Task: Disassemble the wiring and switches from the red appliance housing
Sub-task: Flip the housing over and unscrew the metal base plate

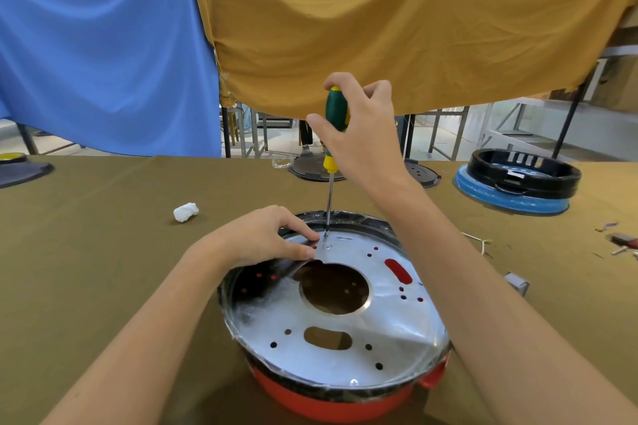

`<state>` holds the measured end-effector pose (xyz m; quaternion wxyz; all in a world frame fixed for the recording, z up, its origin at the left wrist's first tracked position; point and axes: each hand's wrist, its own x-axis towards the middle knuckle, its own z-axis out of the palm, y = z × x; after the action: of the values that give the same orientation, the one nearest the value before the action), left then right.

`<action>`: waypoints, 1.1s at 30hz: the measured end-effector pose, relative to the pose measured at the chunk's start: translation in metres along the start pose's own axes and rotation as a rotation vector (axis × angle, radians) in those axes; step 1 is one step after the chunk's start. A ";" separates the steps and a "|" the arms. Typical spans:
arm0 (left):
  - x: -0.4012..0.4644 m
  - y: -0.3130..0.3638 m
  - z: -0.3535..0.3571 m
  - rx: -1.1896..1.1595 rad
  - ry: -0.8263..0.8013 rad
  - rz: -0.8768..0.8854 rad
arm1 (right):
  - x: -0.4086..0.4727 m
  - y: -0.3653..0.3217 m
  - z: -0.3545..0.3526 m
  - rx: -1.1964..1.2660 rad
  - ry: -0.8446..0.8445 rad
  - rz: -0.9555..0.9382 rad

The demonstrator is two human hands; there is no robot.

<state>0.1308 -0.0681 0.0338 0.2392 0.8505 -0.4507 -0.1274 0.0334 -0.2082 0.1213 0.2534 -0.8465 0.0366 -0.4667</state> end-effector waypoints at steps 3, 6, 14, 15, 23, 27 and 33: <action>-0.002 0.000 -0.001 0.008 0.021 -0.002 | 0.002 0.002 -0.001 0.021 0.002 0.005; -0.003 0.000 -0.001 0.011 0.020 -0.008 | 0.004 0.003 -0.002 0.047 -0.004 0.033; -0.002 0.000 0.000 0.002 0.011 -0.004 | 0.001 0.004 -0.004 -0.001 -0.032 0.016; -0.002 0.000 0.000 -0.001 0.009 -0.003 | 0.002 0.005 -0.005 0.005 -0.030 0.014; -0.001 0.001 0.000 0.007 0.003 -0.012 | -0.002 0.004 -0.006 0.035 -0.081 0.005; -0.001 0.001 0.000 0.000 0.002 -0.007 | 0.002 0.009 -0.009 -0.023 -0.043 0.007; -0.002 0.001 0.000 -0.003 0.013 0.004 | 0.008 0.012 -0.016 0.105 -0.130 0.034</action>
<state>0.1286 -0.0668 0.0343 0.2438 0.8500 -0.4506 -0.1223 0.0272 -0.2275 0.1286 0.3073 -0.8599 0.0098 -0.4075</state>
